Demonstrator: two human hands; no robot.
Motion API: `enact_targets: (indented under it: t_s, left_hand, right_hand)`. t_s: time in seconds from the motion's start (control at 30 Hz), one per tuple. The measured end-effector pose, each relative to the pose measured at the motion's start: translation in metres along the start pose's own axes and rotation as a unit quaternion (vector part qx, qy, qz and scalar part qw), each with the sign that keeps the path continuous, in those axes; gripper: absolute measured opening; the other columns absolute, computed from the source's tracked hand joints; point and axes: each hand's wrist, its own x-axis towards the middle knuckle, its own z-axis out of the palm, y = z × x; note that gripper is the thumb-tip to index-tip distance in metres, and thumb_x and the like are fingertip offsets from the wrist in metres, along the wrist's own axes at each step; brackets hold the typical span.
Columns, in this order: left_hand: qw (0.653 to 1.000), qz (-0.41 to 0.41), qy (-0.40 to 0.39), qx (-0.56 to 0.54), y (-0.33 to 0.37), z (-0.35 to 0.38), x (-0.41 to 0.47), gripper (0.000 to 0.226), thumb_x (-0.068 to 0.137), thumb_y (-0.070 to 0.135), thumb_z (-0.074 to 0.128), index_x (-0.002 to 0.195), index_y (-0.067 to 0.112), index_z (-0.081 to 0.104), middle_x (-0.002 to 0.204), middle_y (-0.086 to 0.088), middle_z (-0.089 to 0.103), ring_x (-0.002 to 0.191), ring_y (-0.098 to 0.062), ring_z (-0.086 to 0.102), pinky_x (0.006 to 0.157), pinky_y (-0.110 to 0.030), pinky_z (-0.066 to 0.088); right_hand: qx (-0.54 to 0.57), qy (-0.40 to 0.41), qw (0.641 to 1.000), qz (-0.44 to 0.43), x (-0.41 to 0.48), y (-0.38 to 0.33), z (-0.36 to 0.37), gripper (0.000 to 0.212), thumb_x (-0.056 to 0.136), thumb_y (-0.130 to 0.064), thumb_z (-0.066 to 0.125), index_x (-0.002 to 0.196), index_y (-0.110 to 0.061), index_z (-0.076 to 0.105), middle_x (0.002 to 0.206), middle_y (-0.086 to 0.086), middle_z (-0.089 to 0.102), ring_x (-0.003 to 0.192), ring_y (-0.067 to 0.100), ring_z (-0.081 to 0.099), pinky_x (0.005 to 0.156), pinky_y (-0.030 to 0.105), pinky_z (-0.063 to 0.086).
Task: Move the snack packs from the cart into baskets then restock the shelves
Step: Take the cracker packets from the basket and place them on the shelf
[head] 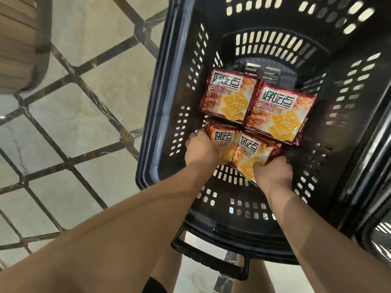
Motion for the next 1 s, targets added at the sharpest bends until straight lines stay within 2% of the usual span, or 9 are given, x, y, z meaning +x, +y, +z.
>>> enact_targets:
  t_s: [0.13,0.27,0.37,0.43,0.57,0.7,0.8,0.93,1.0]
  left_hand:
    - [1.000,0.006,-0.004,-0.008,0.000,-0.004,-0.004,0.055,0.094,0.027,0.071,0.139,0.012,0.044,0.144,-0.011,0.038,0.136,-0.029,0.041,0.103,-0.046,0.048]
    - [0.996,0.027,-0.030,-0.081,-0.006,-0.003,-0.011,0.051,0.094,0.025,0.070,0.134,0.013,0.041,0.130,-0.010,0.056,0.121,-0.028,0.059,0.099,-0.048,0.054]
    - [0.991,0.055,-0.023,-0.120,-0.018,-0.008,-0.023,0.041,0.094,0.026,0.070,0.124,0.019,0.043,0.119,-0.002,0.062,0.108,-0.021,0.066,0.091,-0.047,0.059]
    - [0.986,0.080,-0.025,-0.143,-0.027,-0.019,-0.036,0.034,0.095,0.027,0.068,0.119,0.024,0.045,0.117,0.003,0.063,0.104,-0.014,0.066,0.089,-0.043,0.061]
    - [0.977,0.130,-0.040,-0.166,-0.035,-0.065,-0.073,0.029,0.097,0.036,0.066,0.118,0.031,0.046,0.110,0.013,0.066,0.100,-0.003,0.067,0.089,-0.036,0.061]
    - [0.955,0.169,-0.041,-0.240,-0.032,-0.129,-0.114,0.035,0.096,0.044,0.067,0.123,0.030,0.050,0.106,0.013,0.071,0.095,0.000,0.071,0.087,-0.029,0.060]
    - [0.926,0.172,-0.054,-0.333,-0.023,-0.184,-0.149,0.033,0.094,0.046,0.068,0.122,0.035,0.054,0.108,0.014,0.074,0.095,0.001,0.073,0.082,-0.022,0.059]
    - [0.896,0.206,-0.049,-0.391,-0.013,-0.259,-0.197,0.040,0.089,0.047,0.068,0.125,0.031,0.059,0.114,0.010,0.076,0.102,-0.010,0.074,0.089,-0.037,0.061]
    - [0.882,0.238,-0.047,-0.404,-0.008,-0.297,-0.224,0.042,0.088,0.046,0.066,0.126,0.028,0.061,0.115,0.008,0.076,0.104,-0.013,0.075,0.088,-0.037,0.062]
  right_hand:
    - [0.010,-0.027,1.000,0.004,0.003,0.001,0.002,0.050,0.088,-0.040,0.072,0.124,-0.007,0.060,0.126,0.020,0.060,0.107,0.037,0.063,0.081,0.037,0.051]
    - [0.037,-0.042,0.998,0.001,-0.002,0.001,-0.001,0.055,0.090,-0.041,0.072,0.132,-0.009,0.056,0.132,0.018,0.056,0.113,0.036,0.060,0.083,0.033,0.045]
    - [0.064,-0.053,0.996,-0.021,-0.020,0.000,-0.012,0.045,0.095,-0.033,0.067,0.130,-0.009,0.054,0.124,0.014,0.064,0.113,0.035,0.061,0.082,0.032,0.042]
    - [0.080,-0.062,0.994,-0.043,-0.038,0.001,-0.025,0.040,0.097,-0.033,0.065,0.129,-0.013,0.054,0.113,0.007,0.064,0.102,0.030,0.060,0.081,0.030,0.040]
    - [0.139,-0.068,0.984,-0.093,-0.078,0.010,-0.062,0.023,0.097,-0.039,0.063,0.116,-0.030,0.055,0.104,-0.008,0.067,0.089,0.016,0.063,0.082,0.034,0.051]
    - [0.254,-0.083,0.956,-0.119,-0.115,0.012,-0.114,0.018,0.094,-0.042,0.068,0.110,-0.037,0.063,0.100,-0.015,0.075,0.096,0.011,0.072,0.094,0.042,0.056]
    - [0.328,-0.120,0.926,-0.144,-0.152,0.002,-0.163,0.020,0.094,-0.038,0.069,0.114,-0.036,0.067,0.106,-0.012,0.077,0.100,0.013,0.074,0.095,0.045,0.057]
    - [0.400,-0.134,0.884,-0.203,-0.210,-0.018,-0.230,0.023,0.098,-0.029,0.063,0.121,-0.028,0.068,0.113,-0.001,0.076,0.105,0.019,0.073,0.091,0.040,0.054]
    - [0.420,-0.127,0.869,-0.230,-0.242,-0.029,-0.261,0.023,0.099,-0.029,0.062,0.121,-0.027,0.068,0.113,-0.001,0.077,0.105,0.019,0.073,0.092,0.040,0.054]
